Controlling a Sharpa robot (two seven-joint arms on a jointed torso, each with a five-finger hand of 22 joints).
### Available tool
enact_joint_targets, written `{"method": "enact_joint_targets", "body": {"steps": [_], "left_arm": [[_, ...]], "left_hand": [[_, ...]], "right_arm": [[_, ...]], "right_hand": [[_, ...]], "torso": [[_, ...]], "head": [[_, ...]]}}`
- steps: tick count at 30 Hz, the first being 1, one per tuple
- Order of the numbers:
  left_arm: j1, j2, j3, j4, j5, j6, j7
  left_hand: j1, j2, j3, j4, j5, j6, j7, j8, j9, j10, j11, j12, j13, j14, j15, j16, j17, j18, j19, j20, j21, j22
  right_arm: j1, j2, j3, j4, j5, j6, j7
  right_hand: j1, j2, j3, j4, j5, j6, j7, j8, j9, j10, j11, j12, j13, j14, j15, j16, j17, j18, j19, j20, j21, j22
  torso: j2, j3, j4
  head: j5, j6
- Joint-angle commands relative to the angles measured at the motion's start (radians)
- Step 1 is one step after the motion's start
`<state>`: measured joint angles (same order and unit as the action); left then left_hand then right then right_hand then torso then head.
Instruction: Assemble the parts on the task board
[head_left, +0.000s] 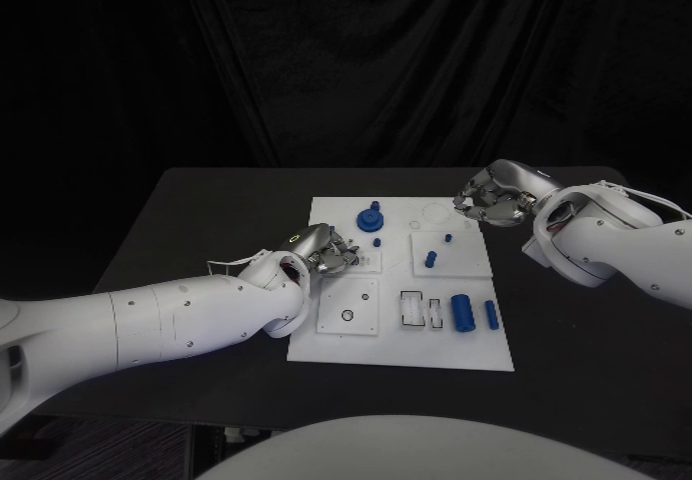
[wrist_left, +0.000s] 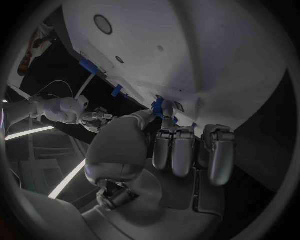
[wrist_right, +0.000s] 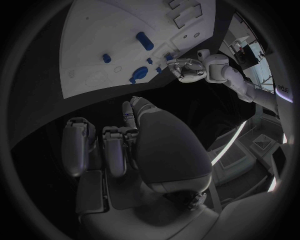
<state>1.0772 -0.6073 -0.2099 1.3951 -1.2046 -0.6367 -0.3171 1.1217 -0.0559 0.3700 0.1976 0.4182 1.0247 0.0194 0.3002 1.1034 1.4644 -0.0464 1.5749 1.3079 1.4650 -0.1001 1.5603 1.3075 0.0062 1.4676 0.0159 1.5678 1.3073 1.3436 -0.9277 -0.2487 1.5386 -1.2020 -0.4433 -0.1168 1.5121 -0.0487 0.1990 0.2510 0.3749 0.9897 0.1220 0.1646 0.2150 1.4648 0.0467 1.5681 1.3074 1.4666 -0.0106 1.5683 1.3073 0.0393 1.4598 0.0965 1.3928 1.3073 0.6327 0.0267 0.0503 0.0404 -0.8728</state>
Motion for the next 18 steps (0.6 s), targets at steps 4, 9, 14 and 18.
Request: {"method": "enact_joint_targets", "body": {"steps": [4,9,14,18], "left_arm": [[-0.008,0.010,-0.001,-0.008,-0.008,0.013,0.003],[-0.010,0.013,-0.001,-0.012,-0.008,0.016,0.005],[-0.011,0.015,-0.001,-0.014,-0.008,0.018,0.008],[-0.012,0.015,-0.001,-0.014,-0.008,0.022,0.008]], "left_hand": [[-0.007,0.004,0.000,0.007,-0.010,-0.003,-0.003,0.002,0.000,0.106,-0.007,-0.004,0.263,0.096,-0.004,-0.004,0.213,-0.006,0.103,-0.005,0.003,0.263],[-0.006,0.003,-0.001,0.006,-0.014,-0.004,-0.004,0.002,0.001,0.106,-0.007,-0.004,0.263,0.096,-0.004,-0.004,0.212,-0.006,0.103,-0.005,0.003,0.263],[-0.007,0.001,-0.005,0.008,-0.029,-0.005,-0.003,0.001,0.004,0.106,-0.007,-0.004,0.263,0.096,-0.004,-0.004,0.213,-0.006,0.103,-0.005,0.003,0.263],[-0.012,-0.001,-0.018,0.016,-0.066,-0.006,-0.002,-0.002,0.009,0.106,-0.006,-0.004,0.263,0.096,-0.004,-0.004,0.212,-0.006,0.103,-0.004,0.003,0.263]], "right_arm": [[-0.002,-0.002,0.001,0.001,-0.002,0.002,-0.018],[-0.002,-0.003,0.001,0.001,-0.002,0.002,-0.018],[-0.003,-0.003,0.001,0.001,-0.002,0.003,-0.018],[-0.003,-0.003,0.001,0.000,-0.002,0.004,-0.019]], "right_hand": [[0.003,0.006,0.007,-0.002,0.005,0.009,-0.001,0.005,0.000,0.106,0.001,0.003,0.263,0.104,-0.002,0.003,0.264,0.011,-0.007,0.001,-0.006,0.197],[0.003,0.006,0.007,-0.002,0.005,0.009,-0.001,0.005,0.000,0.106,0.001,0.003,0.263,0.104,-0.002,0.003,0.264,0.011,-0.007,0.001,-0.006,0.197],[0.003,0.006,0.007,-0.002,0.005,0.011,-0.002,0.006,0.001,0.106,0.001,0.003,0.263,0.104,-0.002,0.003,0.264,0.012,-0.008,0.001,-0.007,0.196],[0.003,0.006,0.007,-0.002,0.005,0.011,-0.002,0.006,0.001,0.106,0.001,0.003,0.263,0.104,-0.002,0.003,0.264,0.012,-0.008,0.001,-0.007,0.196]], "torso": [[-0.001,-0.0001,-0.0008],[-0.002,-0.0008,-0.0014],[0.000,-0.0006,-0.0004],[-0.001,-0.0002,0.0006]], "head": [[0.002,0.000],[0.004,0.000],[0.003,0.000],[0.003,0.000]]}}
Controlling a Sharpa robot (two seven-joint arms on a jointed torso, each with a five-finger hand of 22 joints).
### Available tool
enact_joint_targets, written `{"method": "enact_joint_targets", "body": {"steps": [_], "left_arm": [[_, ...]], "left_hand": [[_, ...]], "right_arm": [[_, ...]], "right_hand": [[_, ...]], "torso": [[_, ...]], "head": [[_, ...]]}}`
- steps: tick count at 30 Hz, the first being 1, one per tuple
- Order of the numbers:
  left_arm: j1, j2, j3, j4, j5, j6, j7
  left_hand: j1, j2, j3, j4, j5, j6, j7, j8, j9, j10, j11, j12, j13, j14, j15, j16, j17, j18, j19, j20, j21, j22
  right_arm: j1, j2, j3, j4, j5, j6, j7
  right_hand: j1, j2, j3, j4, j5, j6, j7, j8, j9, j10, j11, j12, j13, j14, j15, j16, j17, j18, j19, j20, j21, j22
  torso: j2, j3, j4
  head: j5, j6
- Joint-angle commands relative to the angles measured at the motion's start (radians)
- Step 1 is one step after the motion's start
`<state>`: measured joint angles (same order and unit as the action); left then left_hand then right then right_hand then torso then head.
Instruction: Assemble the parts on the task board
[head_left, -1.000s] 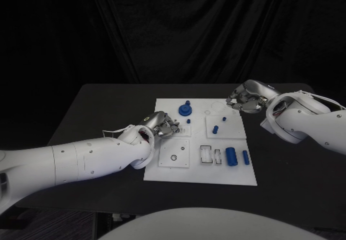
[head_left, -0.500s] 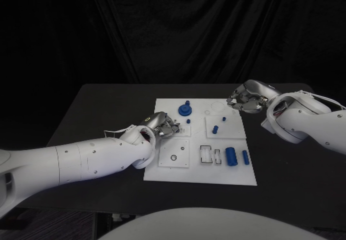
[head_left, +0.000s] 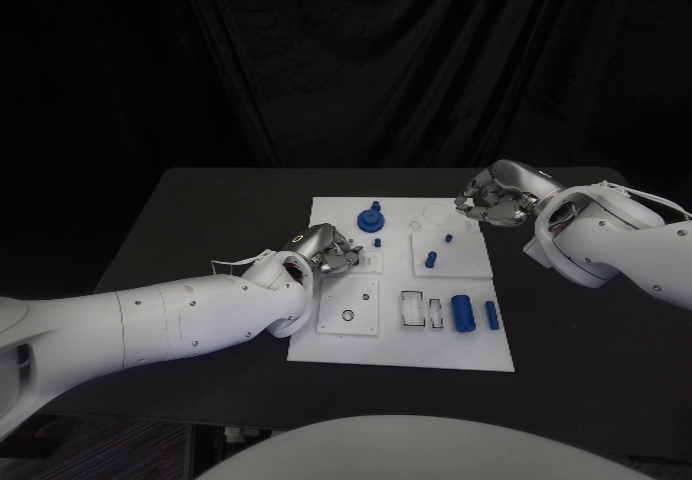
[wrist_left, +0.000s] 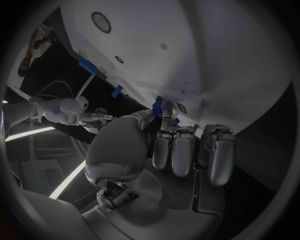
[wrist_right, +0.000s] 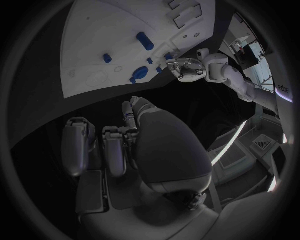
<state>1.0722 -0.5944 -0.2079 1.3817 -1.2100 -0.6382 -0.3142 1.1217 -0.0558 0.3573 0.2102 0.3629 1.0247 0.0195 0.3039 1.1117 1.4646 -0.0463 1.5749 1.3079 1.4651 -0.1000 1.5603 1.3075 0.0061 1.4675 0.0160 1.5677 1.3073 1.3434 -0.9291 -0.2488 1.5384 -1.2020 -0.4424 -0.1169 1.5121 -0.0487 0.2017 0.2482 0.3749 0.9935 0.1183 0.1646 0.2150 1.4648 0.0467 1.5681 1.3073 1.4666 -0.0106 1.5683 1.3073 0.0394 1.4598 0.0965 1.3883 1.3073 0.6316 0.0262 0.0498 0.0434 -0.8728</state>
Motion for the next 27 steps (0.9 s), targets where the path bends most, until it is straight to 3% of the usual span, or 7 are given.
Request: {"method": "enact_joint_targets", "body": {"steps": [1,7,12,17,23,27], "left_arm": [[-0.007,0.001,-0.003,-0.002,-0.002,0.025,0.004],[-0.007,-0.001,-0.003,-0.002,-0.002,0.030,-0.004],[-0.008,-0.003,-0.003,-0.004,-0.002,0.037,-0.013],[-0.008,-0.005,-0.003,-0.004,-0.002,0.044,-0.018],[-0.009,-0.006,-0.003,-0.007,-0.002,0.046,-0.018],[-0.009,-0.009,-0.003,-0.008,-0.002,0.042,-0.009]], "left_hand": [[-0.017,-0.003,-0.015,0.010,-0.027,-0.006,-0.001,-0.008,0.002,0.106,-0.005,-0.004,0.263,0.096,-0.003,-0.004,0.213,-0.006,0.103,-0.004,0.003,0.263],[-0.046,-0.006,-0.059,0.044,-0.082,-0.011,0.005,-0.020,0.004,0.106,0.000,-0.004,0.263,0.096,0.001,-0.003,0.216,-0.006,0.103,0.000,0.003,0.263],[-0.064,-0.007,-0.090,0.068,-0.109,-0.011,0.009,-0.026,0.005,0.106,0.003,-0.004,0.263,0.096,0.004,-0.005,0.213,-0.006,0.103,0.003,0.003,0.263],[-0.090,0.000,-0.121,0.081,-0.116,-0.008,0.011,-0.031,0.006,0.106,0.005,-0.004,0.263,0.096,0.006,-0.004,0.214,-0.006,0.103,0.005,0.003,0.263],[-0.175,0.036,-0.188,0.084,-0.132,-0.004,0.011,-0.042,0.010,0.106,0.006,-0.004,0.263,0.096,0.007,-0.004,0.215,-0.006,0.103,0.007,0.003,0.263],[-0.260,0.079,-0.248,0.085,-0.122,0.004,0.010,-0.045,0.017,0.106,0.005,-0.004,0.263,0.096,0.006,-0.003,0.217,-0.006,0.103,0.006,0.003,0.263]], "right_arm": [[-0.003,-0.001,0.001,0.000,-0.002,0.004,-0.020],[-0.004,-0.002,0.001,0.000,-0.002,0.005,-0.022],[-0.005,-0.002,0.001,0.000,-0.002,0.005,-0.022],[-0.006,-0.003,0.001,0.000,-0.002,0.007,-0.024],[-0.007,-0.003,0.001,0.000,-0.002,0.008,-0.025],[-0.007,-0.003,0.001,0.000,-0.002,0.009,-0.025]], "right_hand": [[0.003,0.006,0.005,0.001,0.005,0.007,0.002,0.006,0.001,0.106,0.001,0.003,0.263,0.104,-0.002,0.003,0.263,0.012,-0.008,0.001,-0.003,0.196],[0.003,0.006,0.005,0.000,0.006,0.008,0.002,0.006,0.001,0.106,0.001,0.003,0.263,0.104,-0.002,0.003,0.263,0.012,-0.008,0.001,-0.004,0.196],[0.003,0.006,0.005,0.000,0.006,0.008,0.001,0.006,0.001,0.106,0.001,0.003,0.263,0.104,-0.002,0.003,0.263,0.012,-0.008,0.001,-0.004,0.196],[0.003,0.006,0.005,0.000,0.006,0.008,0.001,0.006,0.001,0.106,0.001,0.003,0.263,0.104,-0.002,0.003,0.263,0.012,-0.008,0.001,-0.004,0.196],[0.003,0.006,0.005,0.000,0.006,0.010,0.001,0.007,0.001,0.106,0.000,0.003,0.263,0.104,-0.002,0.003,0.263,0.012,-0.008,0.001,-0.003,0.196],[0.003,0.006,0.005,0.000,0.006,0.010,0.001,0.007,0.001,0.106,0.000,0.003,0.263,0.104,-0.002,0.003,0.263,0.012,-0.008,0.001,-0.003,0.196]], "torso": [[0.000,0.0003,0.0012],[0.001,0.0007,0.0001],[0.001,0.0003,0.0007],[0.001,0.0006,0.0009],[-0.001,-0.0003,0.0020],[0.000,-0.0005,0.0009]], "head": [[0.000,0.000],[0.005,0.000],[0.005,0.000],[0.006,0.000],[0.008,0.000],[0.008,0.000]]}}
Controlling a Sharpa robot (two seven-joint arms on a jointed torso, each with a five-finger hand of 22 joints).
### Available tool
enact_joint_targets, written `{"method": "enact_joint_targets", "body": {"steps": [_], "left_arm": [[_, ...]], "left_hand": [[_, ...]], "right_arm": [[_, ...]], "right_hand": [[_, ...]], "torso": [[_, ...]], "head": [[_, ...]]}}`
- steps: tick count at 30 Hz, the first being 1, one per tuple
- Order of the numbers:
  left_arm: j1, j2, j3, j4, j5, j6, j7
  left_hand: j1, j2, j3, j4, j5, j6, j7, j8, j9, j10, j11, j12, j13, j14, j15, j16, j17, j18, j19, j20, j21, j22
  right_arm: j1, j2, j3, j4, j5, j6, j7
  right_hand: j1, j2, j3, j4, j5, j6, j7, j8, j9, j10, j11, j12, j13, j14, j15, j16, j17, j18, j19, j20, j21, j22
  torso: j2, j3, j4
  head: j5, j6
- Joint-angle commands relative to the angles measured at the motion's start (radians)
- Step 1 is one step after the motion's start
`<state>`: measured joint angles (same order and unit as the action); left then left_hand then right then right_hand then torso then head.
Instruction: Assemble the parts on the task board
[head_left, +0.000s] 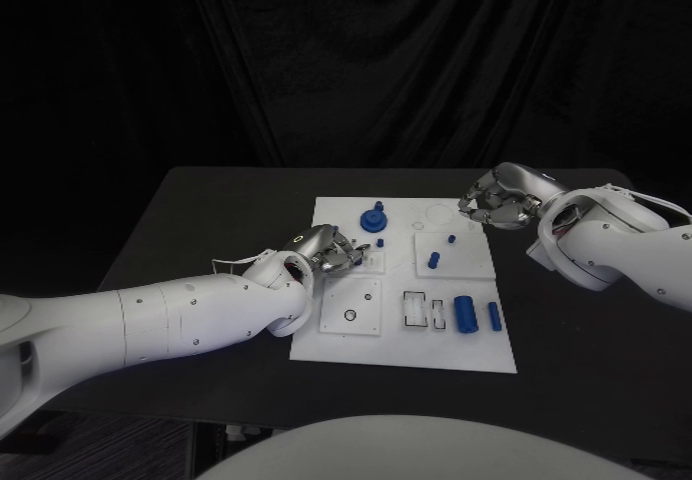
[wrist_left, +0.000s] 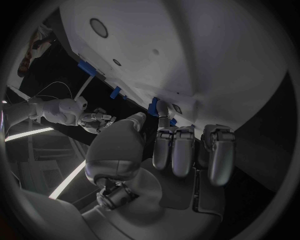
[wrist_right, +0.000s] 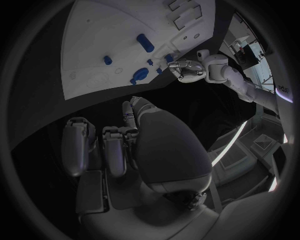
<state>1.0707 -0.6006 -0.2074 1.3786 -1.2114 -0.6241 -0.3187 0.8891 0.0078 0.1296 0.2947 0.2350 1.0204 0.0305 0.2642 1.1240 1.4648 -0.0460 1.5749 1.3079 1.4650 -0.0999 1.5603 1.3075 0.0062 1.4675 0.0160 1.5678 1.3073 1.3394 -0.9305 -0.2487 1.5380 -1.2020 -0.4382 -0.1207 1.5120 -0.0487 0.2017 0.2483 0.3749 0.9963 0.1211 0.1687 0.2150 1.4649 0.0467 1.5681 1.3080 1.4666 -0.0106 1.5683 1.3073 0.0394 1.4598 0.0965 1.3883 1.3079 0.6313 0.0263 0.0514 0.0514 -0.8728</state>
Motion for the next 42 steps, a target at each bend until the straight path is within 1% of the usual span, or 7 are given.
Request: {"method": "enact_joint_targets", "body": {"steps": [1,5,9,14,22,32,42], "left_arm": [[-0.008,-0.003,-0.003,-0.006,-0.001,0.025,0.001],[-0.008,-0.006,-0.003,-0.008,-0.001,0.018,0.028],[-0.008,-0.008,-0.003,-0.010,0.007,0.015,0.057],[-0.008,-0.008,-0.003,-0.013,0.035,0.008,0.093],[-0.008,-0.010,-0.003,-0.017,0.046,0.007,0.123],[-0.008,-0.008,-0.003,-0.021,0.056,0.011,0.152],[-0.008,-0.010,-0.003,-0.020,0.096,0.002,0.176]], "left_hand": [[-0.038,0.023,-0.030,0.001,0.010,0.010,-0.002,-0.005,0.008,0.106,0.005,-0.004,0.263,0.097,0.006,-0.003,0.218,-0.006,0.103,0.006,0.003,0.263],[-0.074,0.053,-0.067,0.000,0.006,0.010,-0.003,0.001,0.026,0.106,0.004,-0.004,0.263,0.099,0.005,0.000,0.228,-0.006,0.101,0.005,0.002,0.263],[-0.107,0.089,-0.107,0.000,-0.047,0.005,-0.003,0.009,0.052,0.106,0.004,-0.004,0.263,0.100,0.006,0.002,0.236,-0.004,0.097,0.006,0.001,0.261],[-0.098,0.126,-0.127,-0.001,-0.041,0.005,-0.006,0.029,0.091,0.106,0.002,-0.004,0.263,0.101,0.004,0.004,0.240,-0.004,0.095,0.004,0.000,0.260],[-0.058,0.173,-0.174,-0.001,0.020,-0.014,-0.012,0.070,0.192,0.106,-0.003,-0.004,0.263,0.101,0.000,0.004,0.242,-0.002,0.091,0.000,-0.002,0.258],[-0.026,0.204,-0.188,-0.001,0.098,-0.029,-0.011,0.071,0.209,0.106,-0.002,-0.004,0.263,0.099,0.001,0.001,0.234,0.002,0.078,0.001,-0.007,0.252],[0.032,0.209,-0.182,-0.002,0.161,-0.022,-0.015,0.080,0.210,0.106,-0.004,-0.004,0.263,0.100,0.000,0.003,0.239,0.002,0.080,0.000,-0.007,0.253]], "right_arm": [[-0.003,-0.002,0.001,0.001,-0.002,0.005,-0.022],[-0.003,-0.002,0.001,0.001,-0.002,0.005,-0.022],[-0.003,-0.003,0.001,0.001,-0.002,0.005,-0.022],[-0.003,-0.002,0.001,0.001,-0.002,0.005,-0.021],[-0.004,-0.001,0.001,0.000,-0.002,0.006,-0.020],[-0.005,0.000,0.001,0.000,-0.002,0.007,-0.019],[-0.006,0.000,0.001,0.000,-0.002,0.007,-0.018]], "right_hand": [[0.003,0.006,0.005,0.000,0.006,0.007,-0.002,0.003,0.001,0.106,0.000,0.003,0.263,0.104,-0.002,0.003,0.263,0.012,-0.008,0.001,-0.003,0.196],[0.003,0.006,0.005,-0.001,0.006,0.008,-0.002,0.004,0.002,0.106,0.000,0.003,0.263,0.104,-0.003,0.003,0.263,0.012,-0.009,0.001,-0.004,0.195],[0.003,0.006,0.005,-0.001,0.006,0.008,-0.002,0.004,0.002,0.106,0.000,0.003,0.263,0.104,-0.003,0.003,0.263,0.012,-0.009,0.001,-0.004,0.195],[0.003,0.006,0.005,-0.001,0.006,0.008,-0.002,0.004,0.002,0.106,0.000,0.003,0.263,0.104,-0.003,0.003,0.263,0.012,-0.009,0.001,-0.004,0.195],[0.003,0.006,0.005,-0.001,0.006,0.008,-0.002,0.004,0.002,0.106,0.000,0.003,0.263,0.104,-0.003,0.003,0.263,0.012,-0.009,0.001,-0.004,0.195],[0.003,0.006,0.006,-0.002,0.006,0.010,-0.003,0.005,0.002,0.106,-0.001,0.003,0.263,0.104,-0.003,0.003,0.263,0.012,-0.010,0.000,-0.006,0.195],[0.003,0.006,0.006,-0.002,0.006,0.010,-0.003,0.005,0.002,0.106,-0.001,0.003,0.263,0.104,-0.003,0.003,0.263,0.012,-0.010,0.000,-0.006,0.195]], "torso": [[0.000,-0.0003,-0.0003],[0.000,-0.0002,-0.0002],[0.000,-0.0002,0.0002],[0.000,0.0002,-0.0013],[0.002,0.0004,-0.0013],[0.001,0.0010,-0.0008],[0.001,0.0007,-0.0012]], "head": [[-0.001,0.000],[0.000,0.000],[0.000,0.000],[0.003,0.000],[0.004,0.000],[0.003,0.000],[0.005,0.000]]}}
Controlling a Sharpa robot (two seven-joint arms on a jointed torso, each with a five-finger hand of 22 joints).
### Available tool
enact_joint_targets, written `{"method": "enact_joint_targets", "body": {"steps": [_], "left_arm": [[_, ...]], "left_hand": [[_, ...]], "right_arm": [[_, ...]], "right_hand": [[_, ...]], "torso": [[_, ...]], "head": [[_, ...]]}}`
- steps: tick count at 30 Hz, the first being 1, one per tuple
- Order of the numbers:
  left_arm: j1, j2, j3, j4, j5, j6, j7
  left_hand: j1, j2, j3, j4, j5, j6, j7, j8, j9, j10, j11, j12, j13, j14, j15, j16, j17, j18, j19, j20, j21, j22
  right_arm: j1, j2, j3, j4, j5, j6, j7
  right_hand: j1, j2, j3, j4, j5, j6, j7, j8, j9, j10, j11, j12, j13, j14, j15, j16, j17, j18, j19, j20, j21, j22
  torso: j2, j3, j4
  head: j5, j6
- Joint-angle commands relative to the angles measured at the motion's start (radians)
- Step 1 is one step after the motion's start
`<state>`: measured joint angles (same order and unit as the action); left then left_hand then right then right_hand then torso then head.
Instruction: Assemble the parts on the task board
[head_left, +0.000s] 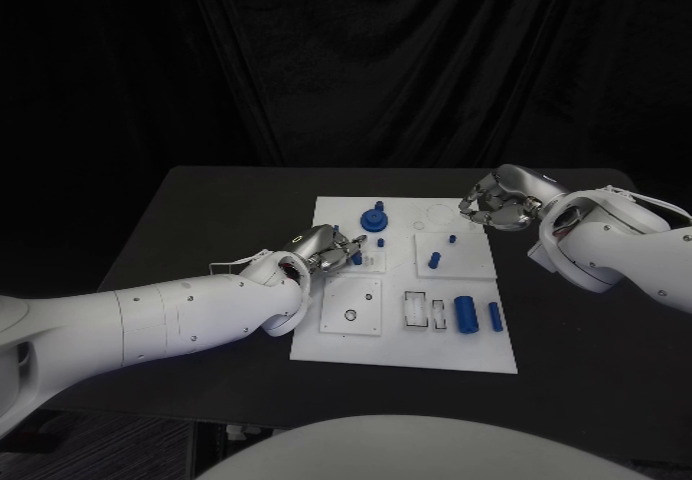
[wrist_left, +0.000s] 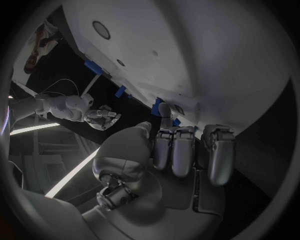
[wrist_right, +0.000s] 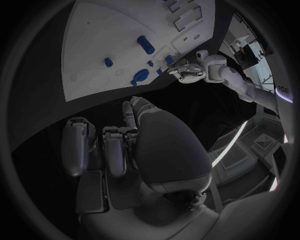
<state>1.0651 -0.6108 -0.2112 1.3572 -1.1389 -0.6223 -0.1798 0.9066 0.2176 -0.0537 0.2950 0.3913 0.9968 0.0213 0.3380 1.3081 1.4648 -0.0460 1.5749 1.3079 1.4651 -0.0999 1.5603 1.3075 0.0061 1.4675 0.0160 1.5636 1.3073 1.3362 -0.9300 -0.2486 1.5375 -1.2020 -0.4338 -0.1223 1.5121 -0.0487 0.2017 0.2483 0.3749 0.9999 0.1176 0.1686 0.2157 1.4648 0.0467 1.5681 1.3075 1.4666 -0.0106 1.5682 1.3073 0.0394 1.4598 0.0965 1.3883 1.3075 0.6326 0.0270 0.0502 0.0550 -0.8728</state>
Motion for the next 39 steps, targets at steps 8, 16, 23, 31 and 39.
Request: {"method": "enact_joint_targets", "body": {"steps": [8,16,23,31,39], "left_arm": [[-0.002,0.004,0.000,-0.002,0.028,0.022,0.023],[-0.002,0.006,0.000,-0.003,0.028,0.042,0.012],[-0.002,0.008,0.000,-0.003,0.029,0.052,0.005],[-0.002,0.008,0.000,-0.003,0.029,0.054,0.003],[-0.003,0.006,0.000,0.000,0.029,0.034,0.010]], "left_hand": [[0.063,-0.033,0.007,-0.004,0.042,0.001,-0.010,0.014,0.024,0.106,-0.009,-0.004,0.263,0.098,-0.004,0.000,0.231,0.003,0.077,-0.004,-0.005,0.252],[0.124,-0.083,0.020,-0.007,0.056,-0.004,-0.009,0.000,0.021,0.106,-0.008,-0.004,0.263,0.098,-0.004,0.000,0.230,0.003,0.077,-0.004,-0.005,0.252],[0.188,-0.125,0.036,-0.015,0.061,0.005,-0.012,-0.004,0.021,0.106,-0.010,-0.004,0.263,0.099,-0.006,0.001,0.233,0.002,0.079,-0.006,-0.004,0.253],[0.223,-0.143,0.051,-0.017,0.077,0.008,-0.014,-0.009,0.021,0.106,-0.012,-0.004,0.263,0.100,-0.007,0.002,0.237,0.001,0.082,-0.007,-0.003,0.254],[0.283,-0.177,0.116,-0.012,0.196,0.013,-0.018,-0.020,0.022,0.106,-0.017,-0.004,0.263,0.103,-0.012,0.006,0.249,-0.003,0.095,-0.012,0.003,0.260]], "right_arm": [[-0.003,-0.001,0.001,0.002,-0.002,0.005,-0.016],[-0.003,-0.002,0.001,0.004,-0.002,0.007,-0.017],[-0.003,-0.001,0.001,0.005,-0.002,0.008,-0.017],[-0.003,-0.001,0.001,0.004,-0.002,0.009,-0.017],[-0.003,-0.001,0.001,0.003,-0.002,0.010,-0.017]], "right_hand": [[0.003,0.006,0.006,-0.002,0.007,0.006,0.000,0.005,0.001,0.106,-0.001,0.003,0.263,0.104,-0.004,0.003,0.263,0.013,-0.011,0.000,-0.009,0.194],[0.003,0.006,0.006,-0.002,0.007,0.006,0.000,0.005,0.001,0.106,-0.001,0.003,0.263,0.104,-0.004,0.003,0.263,0.014,-0.012,0.000,-0.010,0.194],[0.003,0.007,0.007,-0.002,0.007,0.006,0.000,0.005,0.001,0.106,-0.001,0.003,0.263,0.104,-0.004,0.003,0.263,0.014,-0.013,0.000,-0.012,0.193],[0.003,0.007,0.007,-0.002,0.007,0.006,0.000,0.005,0.001,0.106,-0.001,0.003,0.263,0.104,-0.004,0.003,0.263,0.014,-0.013,0.000,-0.012,0.193],[0.003,0.007,0.007,-0.003,0.007,0.006,0.000,0.006,0.001,0.106,-0.001,0.003,0.263,0.104,-0.004,0.003,0.263,0.014,-0.014,0.000,-0.013,0.193]], "torso": [[0.000,0.0001,0.0002],[0.000,-0.0001,-0.0003],[0.000,0.0000,-0.0001],[0.000,0.0001,0.0006],[0.000,0.0000,0.0000]], "head": [[0.003,0.000],[0.004,0.000],[0.006,0.000],[0.006,0.000],[0.007,0.000]]}}
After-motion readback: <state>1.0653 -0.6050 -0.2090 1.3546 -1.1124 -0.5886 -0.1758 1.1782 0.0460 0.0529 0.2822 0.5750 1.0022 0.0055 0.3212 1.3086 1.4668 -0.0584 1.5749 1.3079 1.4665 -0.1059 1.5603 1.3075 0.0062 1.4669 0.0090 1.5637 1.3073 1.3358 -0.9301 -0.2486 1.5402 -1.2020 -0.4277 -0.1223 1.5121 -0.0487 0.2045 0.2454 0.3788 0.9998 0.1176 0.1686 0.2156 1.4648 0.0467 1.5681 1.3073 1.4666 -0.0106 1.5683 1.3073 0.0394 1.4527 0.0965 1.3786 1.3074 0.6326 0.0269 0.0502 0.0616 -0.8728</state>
